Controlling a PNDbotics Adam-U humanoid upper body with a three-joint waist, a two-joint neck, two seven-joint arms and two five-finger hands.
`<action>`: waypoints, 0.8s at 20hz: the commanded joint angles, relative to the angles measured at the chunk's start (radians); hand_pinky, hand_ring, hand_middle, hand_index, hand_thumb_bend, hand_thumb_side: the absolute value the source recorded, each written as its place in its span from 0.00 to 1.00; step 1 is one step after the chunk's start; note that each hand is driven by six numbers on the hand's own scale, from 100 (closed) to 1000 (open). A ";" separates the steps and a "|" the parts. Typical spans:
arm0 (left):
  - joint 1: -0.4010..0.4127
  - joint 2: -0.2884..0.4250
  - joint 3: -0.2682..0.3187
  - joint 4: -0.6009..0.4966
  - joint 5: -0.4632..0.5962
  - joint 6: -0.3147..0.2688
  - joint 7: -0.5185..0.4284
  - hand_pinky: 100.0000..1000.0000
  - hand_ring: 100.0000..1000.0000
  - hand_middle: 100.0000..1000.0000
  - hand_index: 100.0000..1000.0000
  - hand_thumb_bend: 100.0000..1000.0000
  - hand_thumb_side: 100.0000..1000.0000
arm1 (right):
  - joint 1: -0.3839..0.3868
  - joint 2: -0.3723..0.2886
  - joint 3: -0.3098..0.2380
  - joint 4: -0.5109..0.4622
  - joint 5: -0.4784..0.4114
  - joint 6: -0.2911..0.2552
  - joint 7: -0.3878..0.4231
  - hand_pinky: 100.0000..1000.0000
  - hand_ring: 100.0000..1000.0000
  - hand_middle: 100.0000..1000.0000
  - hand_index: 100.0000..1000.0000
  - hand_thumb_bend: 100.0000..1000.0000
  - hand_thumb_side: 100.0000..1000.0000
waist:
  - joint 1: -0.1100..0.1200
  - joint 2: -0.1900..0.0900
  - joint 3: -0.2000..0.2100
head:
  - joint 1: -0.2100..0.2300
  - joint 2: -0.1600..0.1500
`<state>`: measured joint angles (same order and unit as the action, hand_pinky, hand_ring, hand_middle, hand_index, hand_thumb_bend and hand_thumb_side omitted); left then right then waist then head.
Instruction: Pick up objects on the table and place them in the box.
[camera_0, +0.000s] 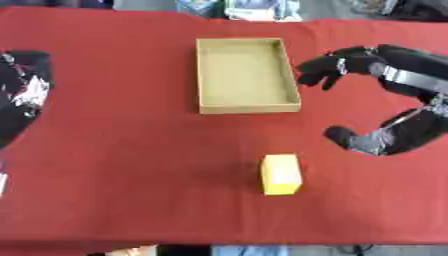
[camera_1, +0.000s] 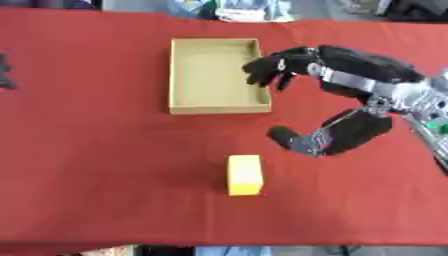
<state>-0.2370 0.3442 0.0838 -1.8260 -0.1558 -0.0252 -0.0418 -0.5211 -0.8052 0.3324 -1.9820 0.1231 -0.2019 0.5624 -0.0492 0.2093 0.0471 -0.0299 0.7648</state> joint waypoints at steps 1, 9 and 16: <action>-0.005 0.025 0.002 -0.013 -0.001 -0.001 -0.004 0.61 0.47 0.53 0.69 0.18 0.57 | -0.028 -0.039 0.004 -0.018 0.015 -0.014 0.032 0.69 0.79 0.80 1.00 0.20 0.30 | 0.002 -0.017 0.000 | -0.003 0.005; -0.005 0.026 0.000 -0.012 -0.002 -0.002 -0.007 0.61 0.47 0.53 0.69 0.18 0.57 | -0.059 -0.052 0.030 -0.018 0.049 -0.047 0.097 0.71 0.80 0.81 1.00 0.22 0.28 | 0.001 -0.017 0.001 | -0.007 0.004; -0.004 0.027 -0.001 -0.011 -0.002 -0.002 -0.009 0.61 0.47 0.53 0.69 0.18 0.57 | -0.089 -0.063 0.059 -0.018 0.057 -0.068 0.137 0.72 0.80 0.82 1.00 0.22 0.28 | 0.000 -0.018 0.003 | -0.009 0.003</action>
<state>-0.2360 0.3448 0.0833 -1.8256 -0.1586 -0.0259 -0.0476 -0.5945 -0.8341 0.3960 -1.9852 0.1737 -0.2653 0.6909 -0.0511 0.2087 0.0496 -0.0362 0.7648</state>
